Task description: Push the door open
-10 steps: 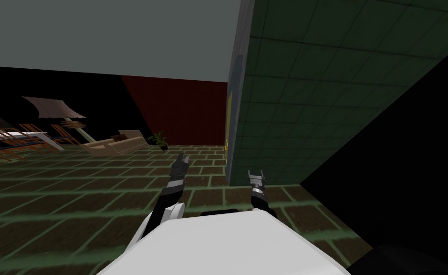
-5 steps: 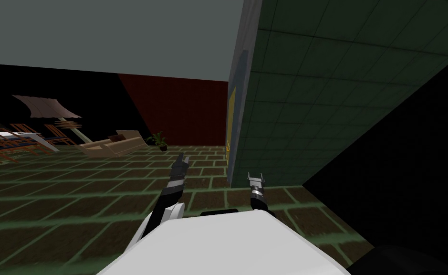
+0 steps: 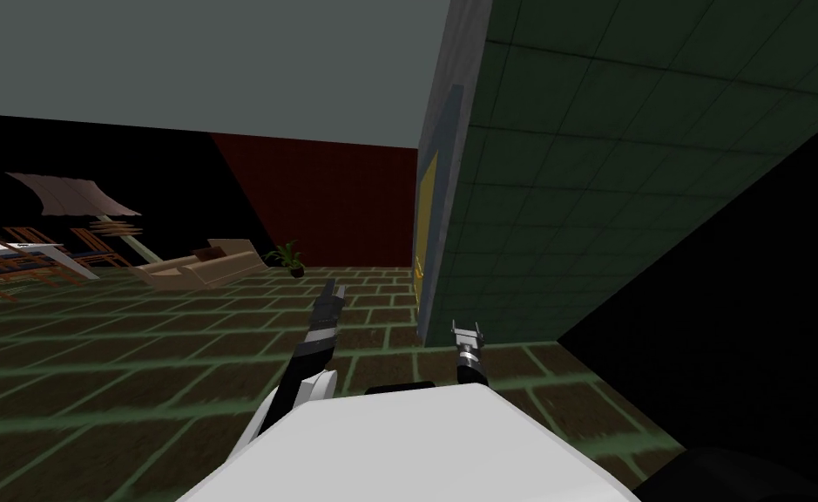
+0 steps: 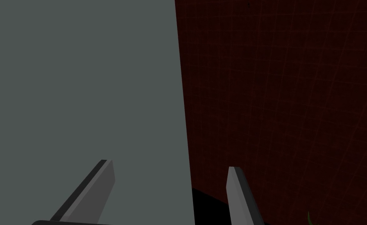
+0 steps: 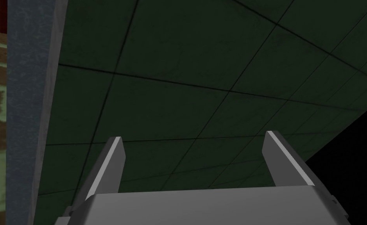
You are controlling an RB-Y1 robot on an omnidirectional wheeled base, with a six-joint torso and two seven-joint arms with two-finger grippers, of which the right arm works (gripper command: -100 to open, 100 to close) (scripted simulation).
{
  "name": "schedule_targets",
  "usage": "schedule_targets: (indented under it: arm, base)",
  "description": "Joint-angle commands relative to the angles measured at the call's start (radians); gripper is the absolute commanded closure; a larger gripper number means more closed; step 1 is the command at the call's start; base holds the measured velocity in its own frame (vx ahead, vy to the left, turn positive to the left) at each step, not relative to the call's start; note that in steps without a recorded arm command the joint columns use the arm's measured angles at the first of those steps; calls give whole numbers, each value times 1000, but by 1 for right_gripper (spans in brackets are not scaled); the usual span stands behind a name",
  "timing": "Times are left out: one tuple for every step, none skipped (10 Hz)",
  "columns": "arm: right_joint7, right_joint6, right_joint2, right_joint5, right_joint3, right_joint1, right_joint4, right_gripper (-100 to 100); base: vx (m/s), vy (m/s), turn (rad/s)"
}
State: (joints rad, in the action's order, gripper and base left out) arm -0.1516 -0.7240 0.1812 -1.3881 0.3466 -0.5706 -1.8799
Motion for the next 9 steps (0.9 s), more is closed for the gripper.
schedule_targets:
  arm:
    - [0, -6, 4, -34, 6, -1, 11, -100]
    - [0, -9, 6, -55, 11, -2, 18, -100]
    - [-1, -13, 8, -76, 15, -3, 25, -100]
    - [-1, -17, 10, -97, 19, -3, 32, -100]
    - [-2, -20, 12, -119, 24, -4, 39, -100]
    - [-2, -24, 13, -140, 28, -5, 46, -100]
    - [-2, -27, 15, -161, 33, -6, 54, -100]
    - [-3, -31, 17, -182, 37, -6, 61, -100]
    - [-3, -35, 19, -203, 42, -7, 68, -100]
  base:
    - [85, 77, -11]
    - [76, 69, -14]
    - [73, 71, -13]
    - [69, 63, -17]
    - [83, 60, -12]
    - [108, 63, -15]
    - [96, 69, -12]
    - [70, 70, -17]
    - [76, 63, -15]
